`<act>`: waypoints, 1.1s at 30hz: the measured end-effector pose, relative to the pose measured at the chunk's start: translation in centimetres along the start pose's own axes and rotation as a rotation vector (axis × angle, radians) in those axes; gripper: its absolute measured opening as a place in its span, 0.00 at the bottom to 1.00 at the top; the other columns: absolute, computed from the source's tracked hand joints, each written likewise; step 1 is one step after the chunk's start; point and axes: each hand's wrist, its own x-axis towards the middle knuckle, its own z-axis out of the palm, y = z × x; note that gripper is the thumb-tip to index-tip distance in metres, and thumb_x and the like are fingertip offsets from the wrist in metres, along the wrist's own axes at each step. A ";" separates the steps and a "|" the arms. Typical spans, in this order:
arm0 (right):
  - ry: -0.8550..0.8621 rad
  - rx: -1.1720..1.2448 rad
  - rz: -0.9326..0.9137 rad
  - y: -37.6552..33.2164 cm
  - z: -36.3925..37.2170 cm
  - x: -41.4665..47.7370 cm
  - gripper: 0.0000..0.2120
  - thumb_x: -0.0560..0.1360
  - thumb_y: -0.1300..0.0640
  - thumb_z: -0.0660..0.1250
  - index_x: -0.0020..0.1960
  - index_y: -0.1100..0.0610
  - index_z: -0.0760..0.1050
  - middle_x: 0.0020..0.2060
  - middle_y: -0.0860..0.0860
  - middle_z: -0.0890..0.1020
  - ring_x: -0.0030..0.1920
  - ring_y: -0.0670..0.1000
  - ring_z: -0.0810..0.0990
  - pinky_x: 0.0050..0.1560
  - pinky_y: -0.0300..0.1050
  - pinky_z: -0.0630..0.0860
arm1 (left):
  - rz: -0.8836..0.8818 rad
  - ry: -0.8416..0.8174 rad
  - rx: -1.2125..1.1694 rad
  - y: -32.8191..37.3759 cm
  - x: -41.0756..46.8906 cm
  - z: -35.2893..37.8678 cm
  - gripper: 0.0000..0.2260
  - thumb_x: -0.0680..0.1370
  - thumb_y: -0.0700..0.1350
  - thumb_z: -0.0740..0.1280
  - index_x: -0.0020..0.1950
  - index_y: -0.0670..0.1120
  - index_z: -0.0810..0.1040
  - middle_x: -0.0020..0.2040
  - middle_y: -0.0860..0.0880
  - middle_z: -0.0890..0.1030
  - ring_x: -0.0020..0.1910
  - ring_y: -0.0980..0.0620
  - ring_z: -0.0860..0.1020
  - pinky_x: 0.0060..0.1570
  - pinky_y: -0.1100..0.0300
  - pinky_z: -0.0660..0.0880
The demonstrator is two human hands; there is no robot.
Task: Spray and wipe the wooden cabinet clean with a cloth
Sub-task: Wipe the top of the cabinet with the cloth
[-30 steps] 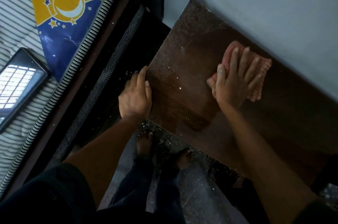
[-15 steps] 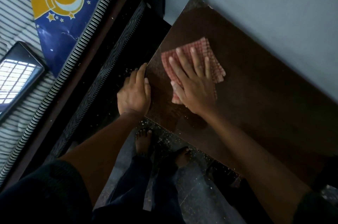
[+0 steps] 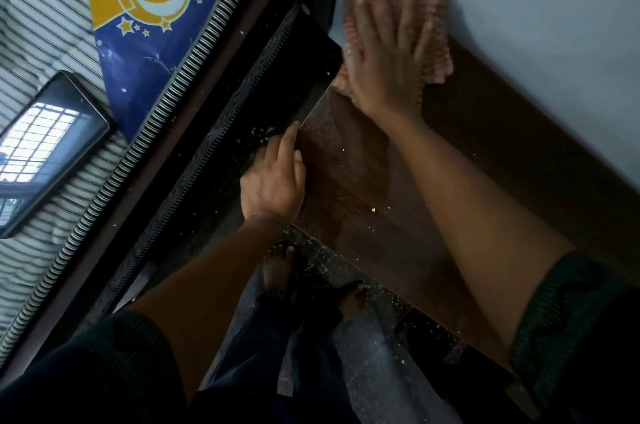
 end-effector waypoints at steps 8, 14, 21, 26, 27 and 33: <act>-0.016 -0.043 -0.358 0.5 2.9 -11.3 0.29 0.77 0.44 0.53 0.76 0.49 0.52 0.76 0.50 0.55 0.76 0.57 0.49 0.73 0.64 0.46 | 0.026 0.035 -0.001 0.1 -0.2 0.1 0.22 0.79 0.50 0.49 0.70 0.44 0.68 0.57 0.42 0.79 0.51 0.41 0.79 0.39 0.53 0.75; -0.050 -0.064 -0.096 6.7 2.6 -13.0 0.30 0.77 0.39 0.47 0.76 0.47 0.47 0.77 0.51 0.53 0.76 0.58 0.47 0.72 0.66 0.43 | 0.038 0.022 -0.031 -0.2 -0.1 0.0 0.23 0.79 0.50 0.48 0.71 0.44 0.67 0.58 0.43 0.79 0.50 0.42 0.79 0.36 0.53 0.75; -0.005 0.004 0.162 1.9 1.4 -6.7 0.32 0.77 0.37 0.46 0.77 0.47 0.44 0.77 0.50 0.47 0.76 0.59 0.43 0.71 0.66 0.39 | 0.054 0.056 -0.087 -0.4 -0.2 0.3 0.23 0.79 0.50 0.48 0.71 0.45 0.67 0.58 0.44 0.79 0.50 0.42 0.79 0.35 0.54 0.74; 0.015 -0.030 -0.048 -3.0 2.6 -9.1 0.31 0.76 0.41 0.47 0.77 0.48 0.48 0.77 0.50 0.51 0.76 0.59 0.47 0.72 0.66 0.43 | 0.025 0.058 -0.086 -0.3 -0.3 -0.1 0.25 0.78 0.52 0.45 0.74 0.47 0.63 0.65 0.45 0.75 0.57 0.42 0.77 0.45 0.50 0.75; 0.019 -0.032 -0.073 -3.6 3.0 -10.7 0.31 0.75 0.42 0.47 0.77 0.48 0.50 0.77 0.50 0.52 0.76 0.59 0.47 0.72 0.66 0.44 | 0.016 0.046 -0.092 -0.3 -0.4 -0.1 0.26 0.78 0.53 0.44 0.74 0.48 0.61 0.66 0.45 0.74 0.58 0.42 0.77 0.46 0.50 0.74; 0.002 0.007 -0.025 -2.8 5.6 -22.0 0.31 0.73 0.46 0.53 0.76 0.50 0.55 0.76 0.50 0.56 0.76 0.58 0.50 0.72 0.65 0.47 | 0.127 -0.003 -0.145 -1.7 -0.6 0.0 0.25 0.80 0.55 0.49 0.74 0.45 0.60 0.68 0.42 0.72 0.63 0.40 0.72 0.60 0.49 0.68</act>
